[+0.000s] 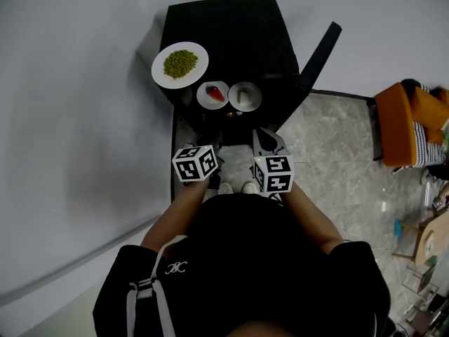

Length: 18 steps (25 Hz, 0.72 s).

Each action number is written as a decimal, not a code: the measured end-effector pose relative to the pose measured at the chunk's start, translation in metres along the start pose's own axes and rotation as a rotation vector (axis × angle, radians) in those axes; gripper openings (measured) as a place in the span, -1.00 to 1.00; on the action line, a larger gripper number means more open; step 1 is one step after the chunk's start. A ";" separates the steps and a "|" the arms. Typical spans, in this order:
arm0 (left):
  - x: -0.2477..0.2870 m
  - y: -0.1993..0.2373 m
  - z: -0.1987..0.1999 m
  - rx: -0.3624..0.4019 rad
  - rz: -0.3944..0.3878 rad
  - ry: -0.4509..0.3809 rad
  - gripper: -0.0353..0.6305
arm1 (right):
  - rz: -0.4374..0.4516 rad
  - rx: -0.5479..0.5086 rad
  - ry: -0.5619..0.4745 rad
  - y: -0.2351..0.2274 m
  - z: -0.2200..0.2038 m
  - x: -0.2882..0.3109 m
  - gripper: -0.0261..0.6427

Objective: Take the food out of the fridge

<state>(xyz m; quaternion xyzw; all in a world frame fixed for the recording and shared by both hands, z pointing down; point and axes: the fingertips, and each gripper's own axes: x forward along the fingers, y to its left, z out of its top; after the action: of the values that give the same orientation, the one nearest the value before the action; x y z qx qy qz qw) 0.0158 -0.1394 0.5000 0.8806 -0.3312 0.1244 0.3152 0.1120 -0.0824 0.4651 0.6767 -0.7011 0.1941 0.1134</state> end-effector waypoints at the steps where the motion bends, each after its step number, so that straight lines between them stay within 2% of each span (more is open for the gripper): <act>1: 0.009 0.003 -0.009 -0.077 -0.039 0.016 -0.78 | -0.013 0.003 0.007 -0.004 -0.004 -0.003 -0.94; 6: 0.060 0.003 -0.041 -0.543 -0.238 0.054 -0.70 | -0.127 0.027 0.048 -0.035 -0.028 -0.028 -0.94; 11: 0.135 0.022 -0.086 -0.894 -0.340 0.096 -0.70 | -0.335 0.096 0.063 -0.088 -0.059 -0.061 -0.94; 13: 0.160 0.035 -0.103 -0.956 -0.321 0.109 -0.70 | -0.414 0.136 0.064 -0.106 -0.068 -0.080 -0.94; 18: 0.204 0.064 -0.123 -0.925 -0.267 0.135 -0.64 | -0.547 0.231 0.115 -0.128 -0.108 -0.117 -0.94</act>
<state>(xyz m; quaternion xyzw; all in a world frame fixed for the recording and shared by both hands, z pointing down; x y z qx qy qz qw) 0.1252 -0.2010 0.7121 0.6730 -0.2147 -0.0206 0.7075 0.2344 0.0679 0.5277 0.8366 -0.4587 0.2729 0.1233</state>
